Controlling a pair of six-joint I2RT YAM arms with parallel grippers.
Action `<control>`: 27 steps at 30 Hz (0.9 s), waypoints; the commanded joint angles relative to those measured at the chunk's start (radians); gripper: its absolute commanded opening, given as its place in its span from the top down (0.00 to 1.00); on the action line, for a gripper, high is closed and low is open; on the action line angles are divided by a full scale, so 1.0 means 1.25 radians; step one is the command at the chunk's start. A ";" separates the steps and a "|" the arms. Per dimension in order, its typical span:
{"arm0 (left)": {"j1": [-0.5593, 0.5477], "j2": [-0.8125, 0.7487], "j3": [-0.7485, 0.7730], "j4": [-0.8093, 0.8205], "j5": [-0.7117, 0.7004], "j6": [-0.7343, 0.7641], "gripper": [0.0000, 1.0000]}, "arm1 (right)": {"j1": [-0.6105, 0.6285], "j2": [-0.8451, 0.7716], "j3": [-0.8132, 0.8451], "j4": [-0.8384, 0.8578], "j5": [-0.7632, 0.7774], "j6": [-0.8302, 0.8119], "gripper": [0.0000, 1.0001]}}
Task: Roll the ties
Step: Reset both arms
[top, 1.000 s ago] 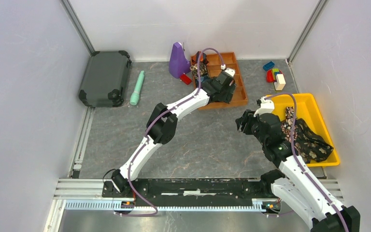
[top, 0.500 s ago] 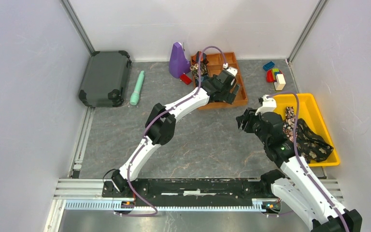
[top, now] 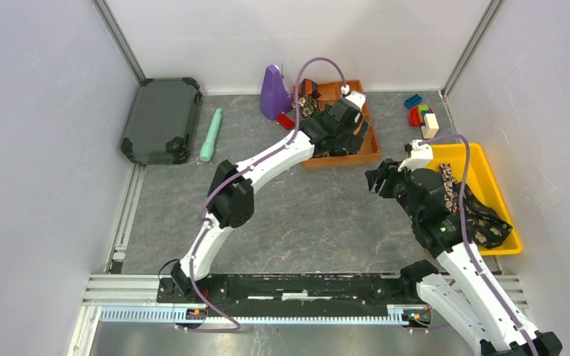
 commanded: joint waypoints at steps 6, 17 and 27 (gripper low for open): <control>-0.020 -0.326 -0.152 0.013 -0.064 0.008 0.00 | -0.002 -0.010 0.113 -0.004 0.022 -0.043 0.22; -0.027 -0.772 -0.571 -0.043 -0.186 -0.088 0.00 | -0.003 -0.021 0.126 0.025 0.020 -0.068 0.02; -0.027 -1.165 -0.852 -0.274 -0.281 -0.233 0.00 | -0.002 -0.124 -0.066 0.146 0.013 -0.092 0.02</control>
